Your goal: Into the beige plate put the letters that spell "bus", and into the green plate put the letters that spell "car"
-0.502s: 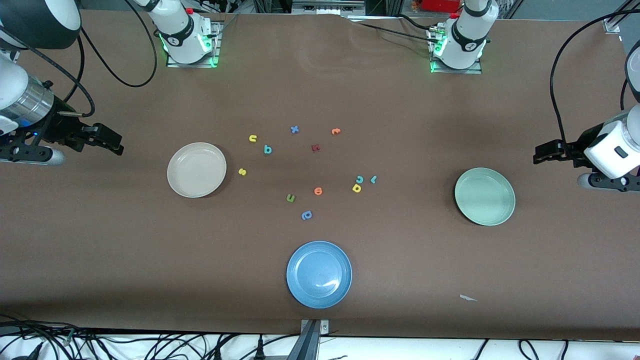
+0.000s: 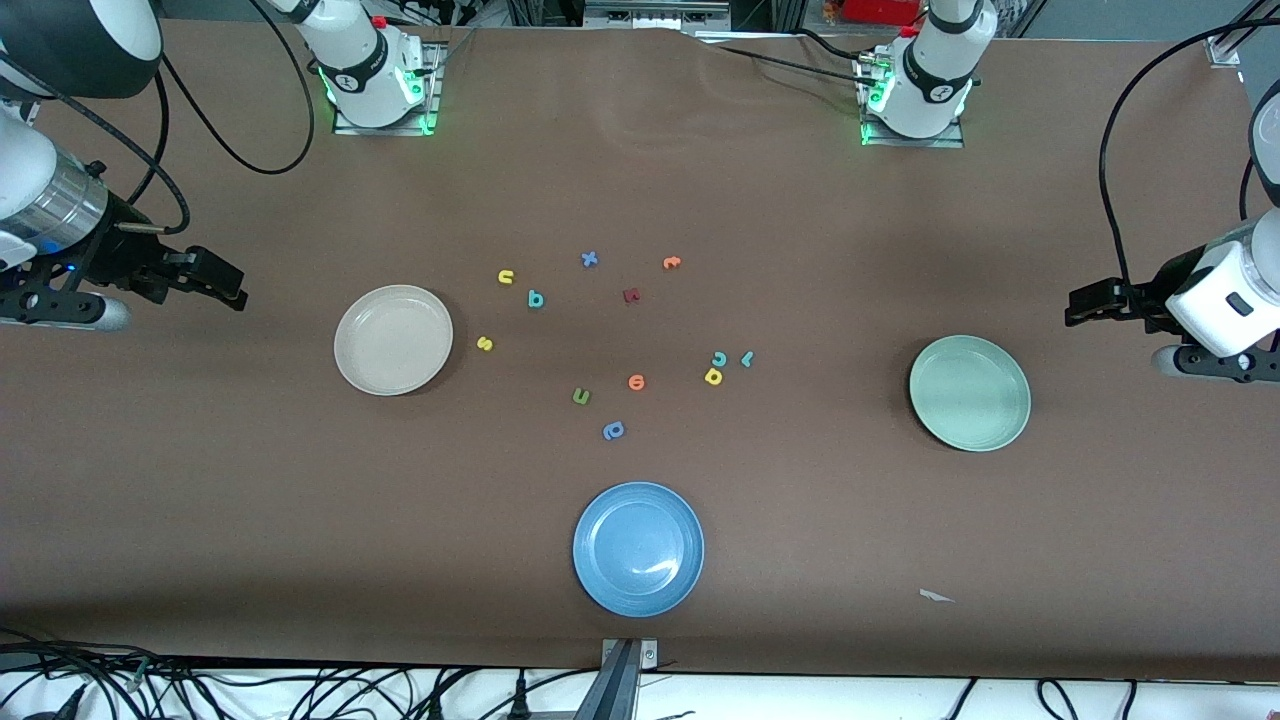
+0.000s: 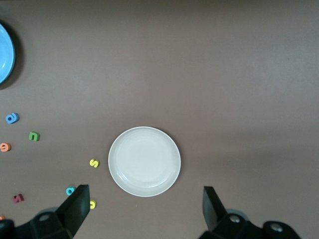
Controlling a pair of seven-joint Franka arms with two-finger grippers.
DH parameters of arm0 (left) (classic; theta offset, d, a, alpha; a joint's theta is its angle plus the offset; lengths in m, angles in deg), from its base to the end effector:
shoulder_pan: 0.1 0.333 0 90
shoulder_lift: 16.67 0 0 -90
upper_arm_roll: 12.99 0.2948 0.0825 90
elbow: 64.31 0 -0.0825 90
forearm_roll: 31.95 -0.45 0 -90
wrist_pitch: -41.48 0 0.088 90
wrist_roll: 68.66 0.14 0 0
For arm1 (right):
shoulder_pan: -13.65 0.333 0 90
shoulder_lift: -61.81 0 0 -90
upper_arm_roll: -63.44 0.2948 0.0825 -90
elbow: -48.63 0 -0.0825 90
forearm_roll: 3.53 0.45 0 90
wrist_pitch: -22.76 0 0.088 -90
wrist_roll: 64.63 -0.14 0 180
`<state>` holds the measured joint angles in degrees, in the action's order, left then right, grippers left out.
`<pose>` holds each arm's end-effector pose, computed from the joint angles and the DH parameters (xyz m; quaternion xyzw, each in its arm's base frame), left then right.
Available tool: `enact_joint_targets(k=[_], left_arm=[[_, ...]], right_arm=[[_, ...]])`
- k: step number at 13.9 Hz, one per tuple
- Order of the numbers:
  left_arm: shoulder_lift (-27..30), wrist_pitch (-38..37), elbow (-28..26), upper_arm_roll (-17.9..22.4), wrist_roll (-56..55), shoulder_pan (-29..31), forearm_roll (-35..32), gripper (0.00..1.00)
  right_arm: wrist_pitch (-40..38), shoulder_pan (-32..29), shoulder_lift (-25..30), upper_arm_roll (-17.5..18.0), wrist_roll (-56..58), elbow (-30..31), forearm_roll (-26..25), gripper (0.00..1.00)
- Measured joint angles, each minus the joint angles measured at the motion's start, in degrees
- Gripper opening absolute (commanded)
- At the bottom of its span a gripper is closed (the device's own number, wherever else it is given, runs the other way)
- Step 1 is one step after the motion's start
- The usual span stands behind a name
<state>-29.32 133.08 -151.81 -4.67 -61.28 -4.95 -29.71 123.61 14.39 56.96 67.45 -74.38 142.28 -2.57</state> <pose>0.6679 0.0289 0.4543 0.9968 -0.0326 -0.0727 0.0104 0.6557 0.0554 0.4987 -0.9987 0.0452 -0.0190 0.0137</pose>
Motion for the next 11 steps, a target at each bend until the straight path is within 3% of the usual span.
enact_joint_targets(k=[11], left_arm=[[0.0, -2.1, 0.0, 0.0, 0.2, 0.0, 0.0, 1.0]], right_arm=[[0.0, 0.0, 0.0, 0.0, 0.0, 0.0, 0.0, 1.0]])
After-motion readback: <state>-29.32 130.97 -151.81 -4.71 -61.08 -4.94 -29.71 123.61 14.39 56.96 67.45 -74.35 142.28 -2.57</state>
